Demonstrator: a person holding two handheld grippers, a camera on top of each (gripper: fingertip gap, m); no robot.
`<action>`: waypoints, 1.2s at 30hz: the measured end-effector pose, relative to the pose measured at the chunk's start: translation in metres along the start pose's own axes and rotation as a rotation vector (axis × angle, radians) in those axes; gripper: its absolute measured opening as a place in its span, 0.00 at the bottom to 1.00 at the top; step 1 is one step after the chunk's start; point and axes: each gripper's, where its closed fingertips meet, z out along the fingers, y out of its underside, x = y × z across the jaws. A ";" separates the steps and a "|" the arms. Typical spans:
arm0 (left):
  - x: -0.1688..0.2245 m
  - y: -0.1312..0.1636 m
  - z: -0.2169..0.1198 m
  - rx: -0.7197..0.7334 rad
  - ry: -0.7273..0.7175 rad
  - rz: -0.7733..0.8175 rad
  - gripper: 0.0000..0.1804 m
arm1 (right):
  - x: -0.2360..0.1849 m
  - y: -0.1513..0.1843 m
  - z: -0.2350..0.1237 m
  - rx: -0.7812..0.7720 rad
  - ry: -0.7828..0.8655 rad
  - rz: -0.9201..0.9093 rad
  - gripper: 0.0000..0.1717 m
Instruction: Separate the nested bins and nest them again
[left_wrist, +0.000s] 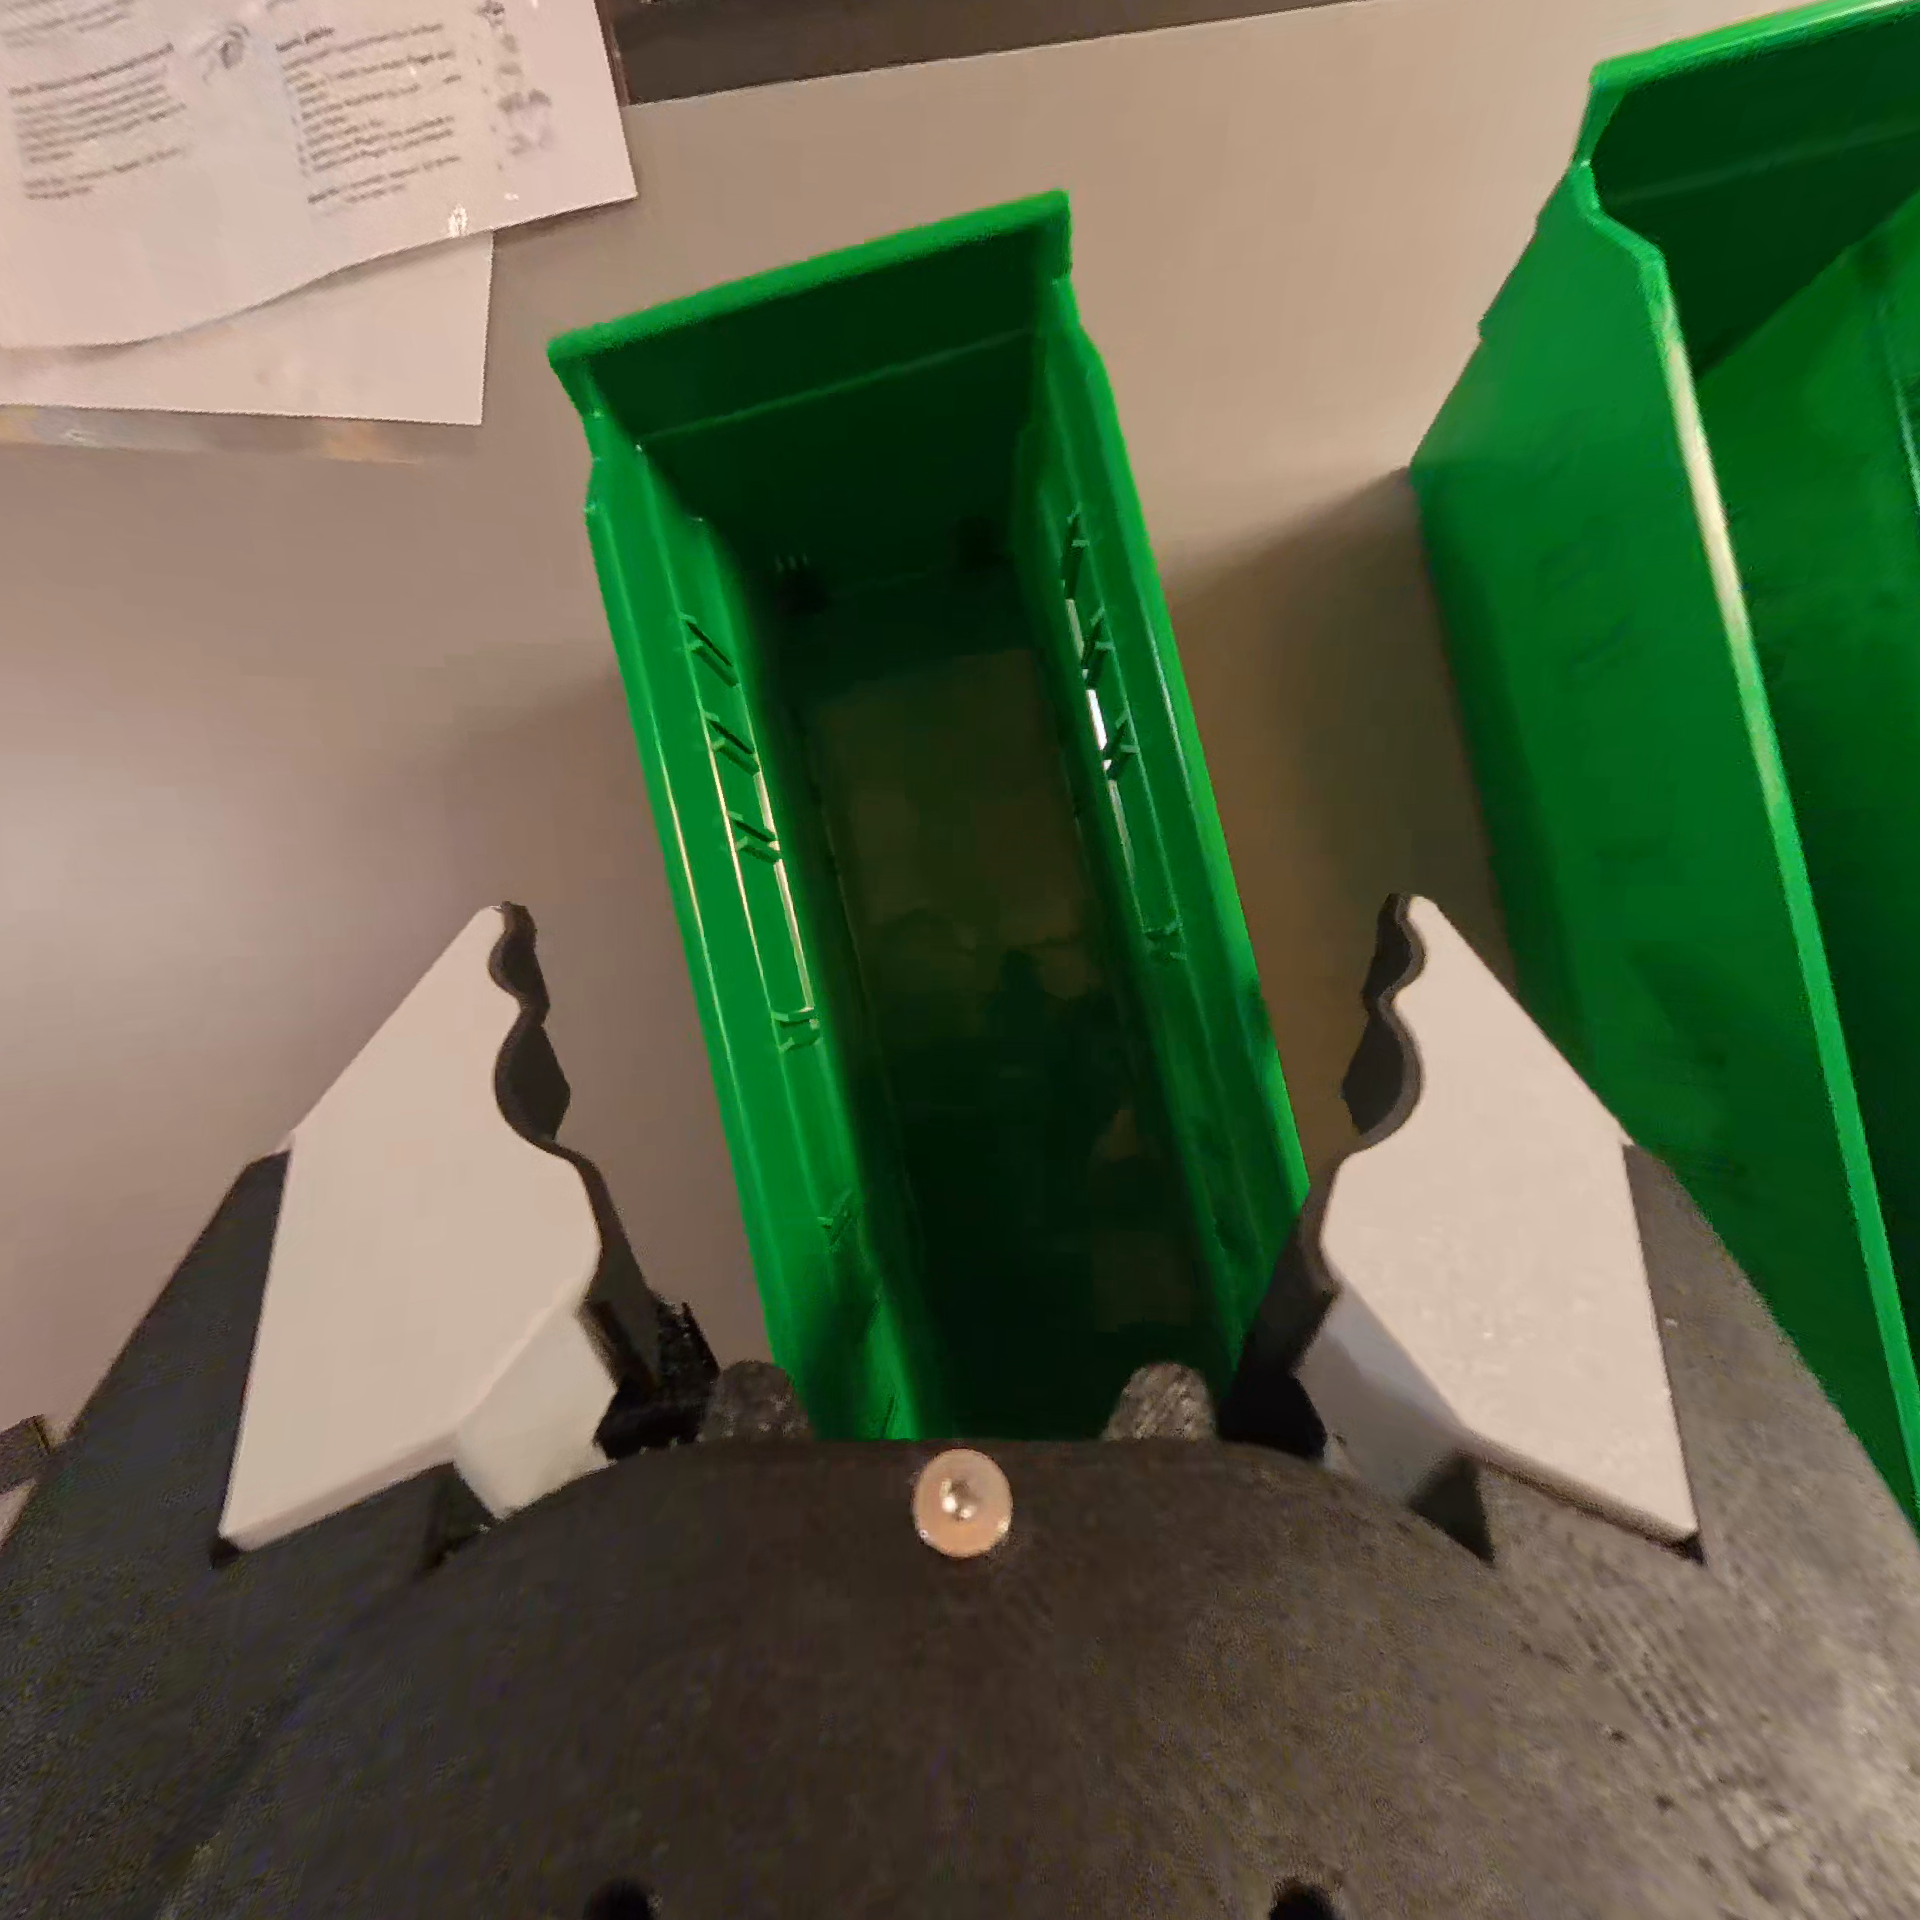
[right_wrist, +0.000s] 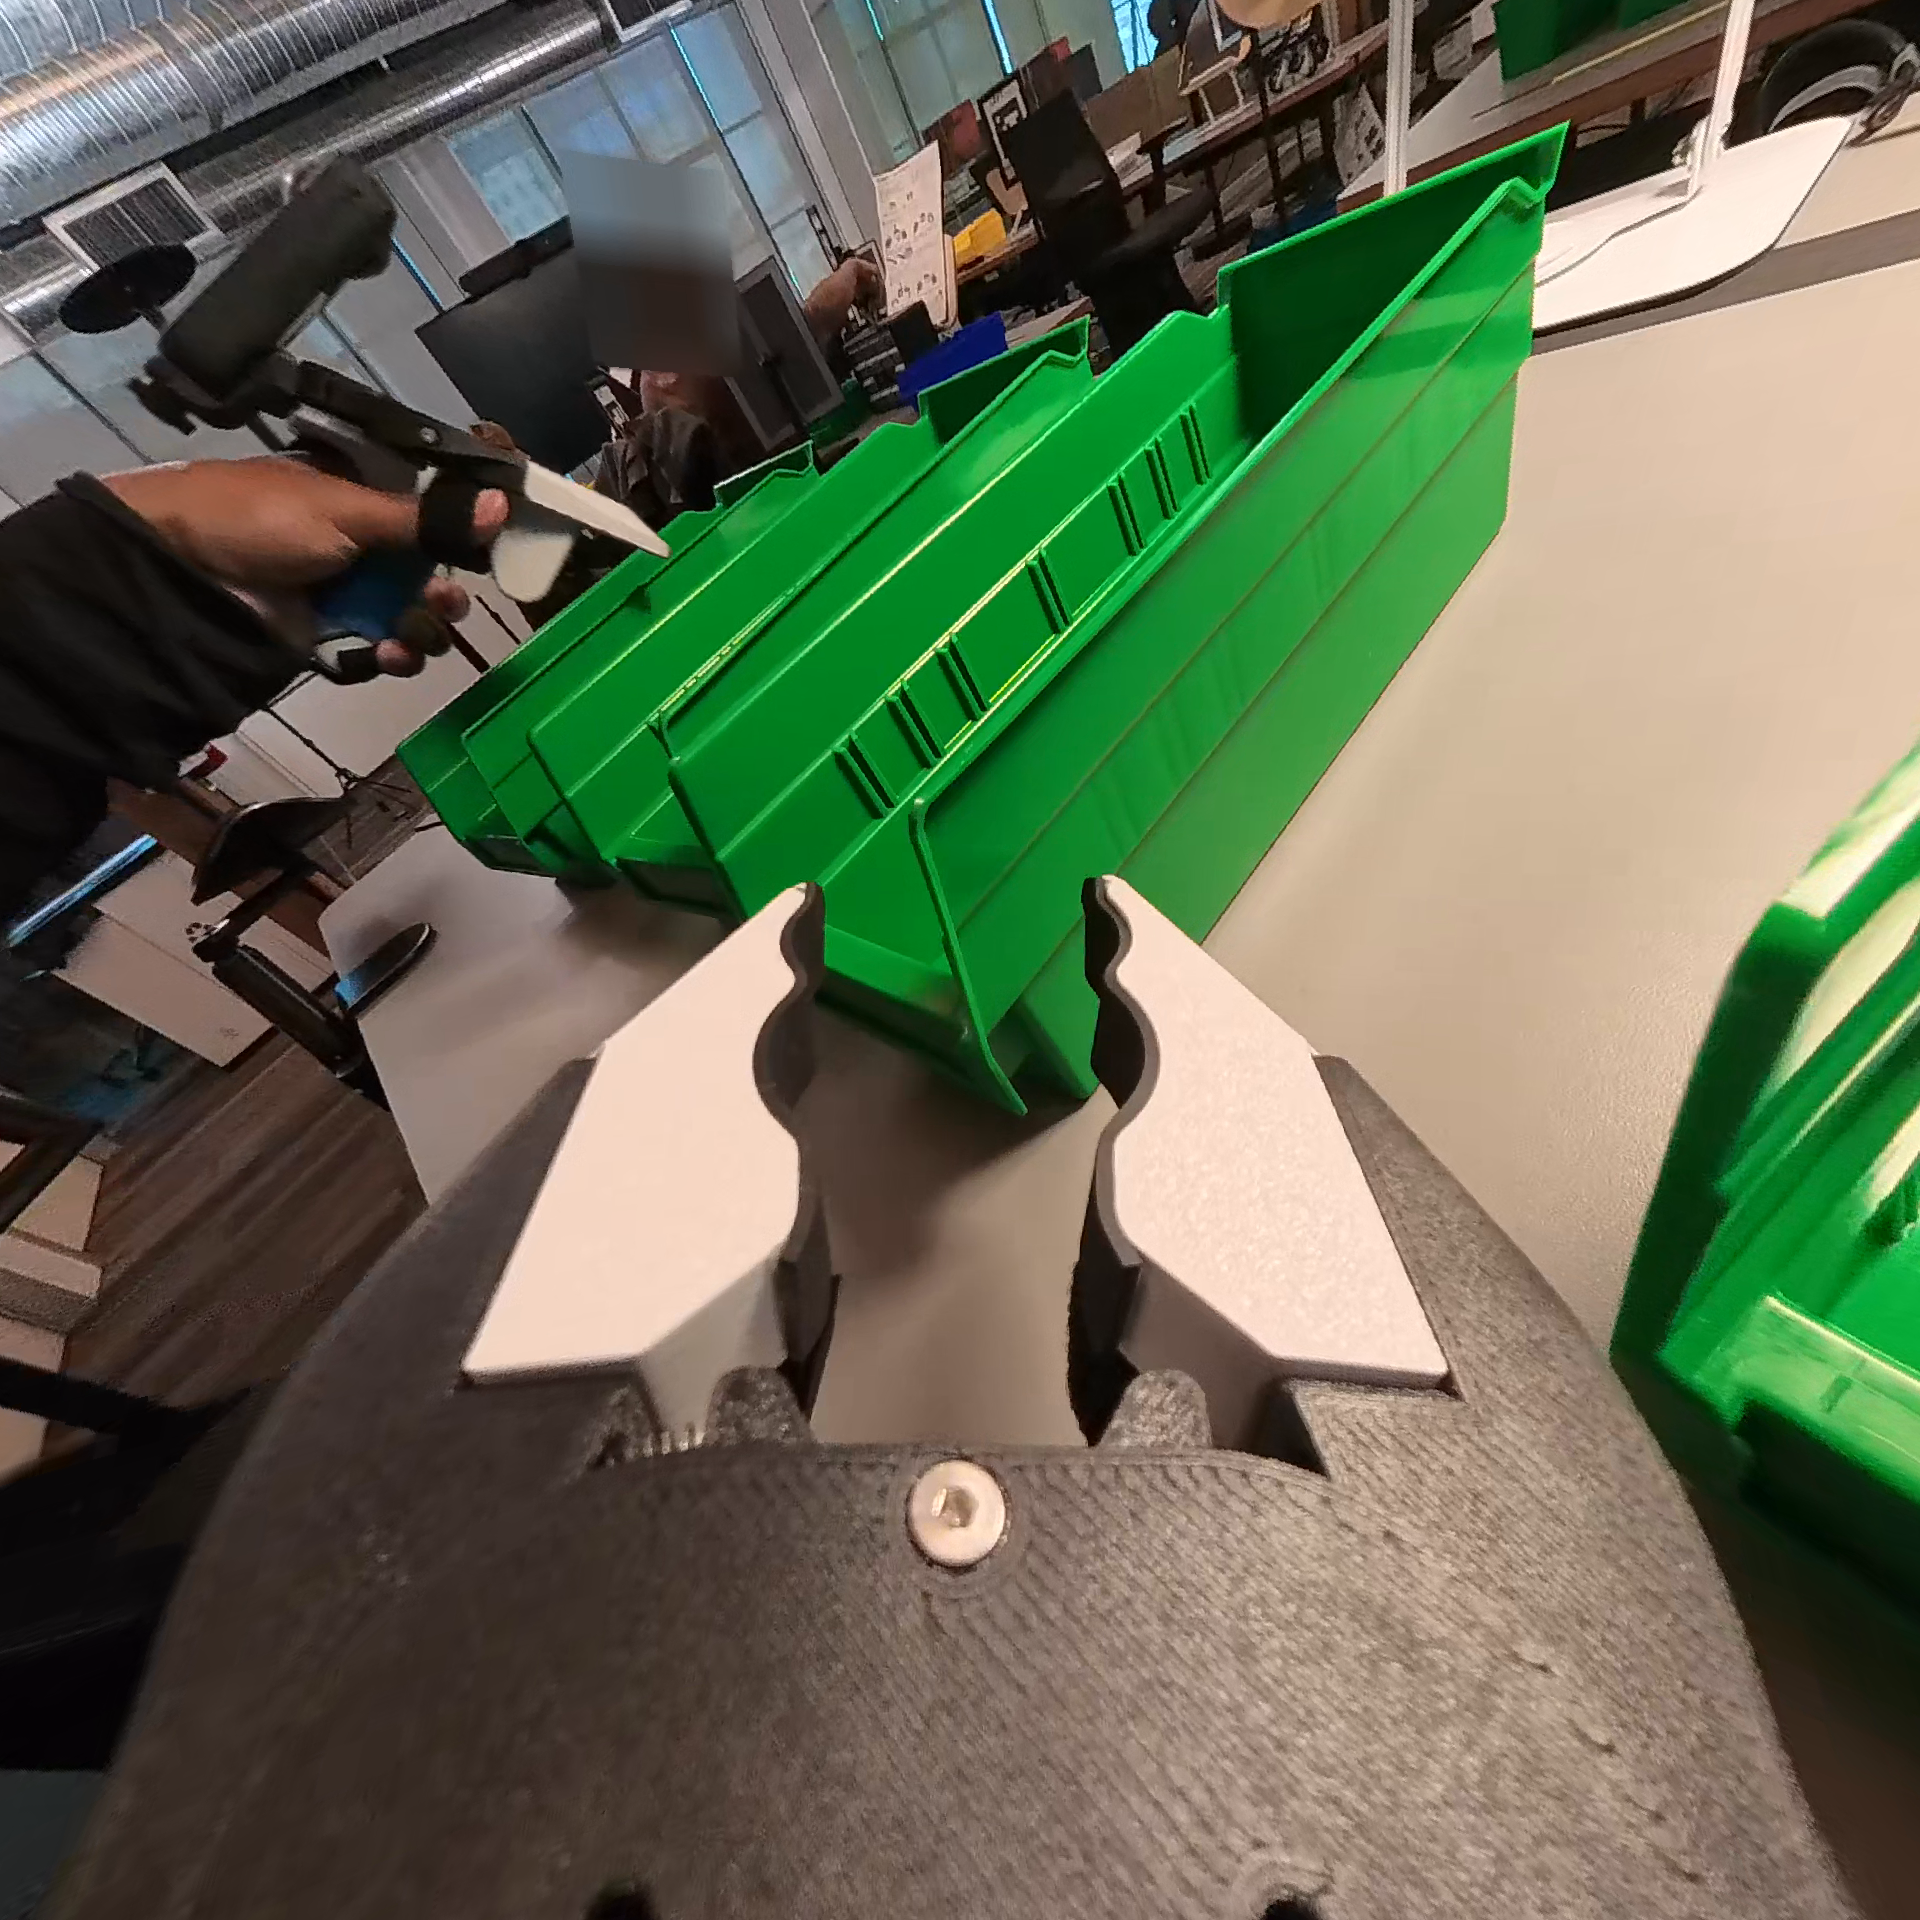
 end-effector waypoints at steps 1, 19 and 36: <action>0.001 0.001 0.002 -0.011 -0.005 -0.001 0.85 | 0.000 0.000 0.000 0.004 -0.003 0.003 0.29; -0.001 0.023 0.024 -0.216 -0.006 0.037 0.74 | -0.002 -0.006 -0.005 0.045 -0.050 0.038 0.28; 0.004 0.022 0.007 -0.173 0.152 -0.026 0.56 | -0.004 -0.009 -0.008 0.067 -0.065 0.041 0.26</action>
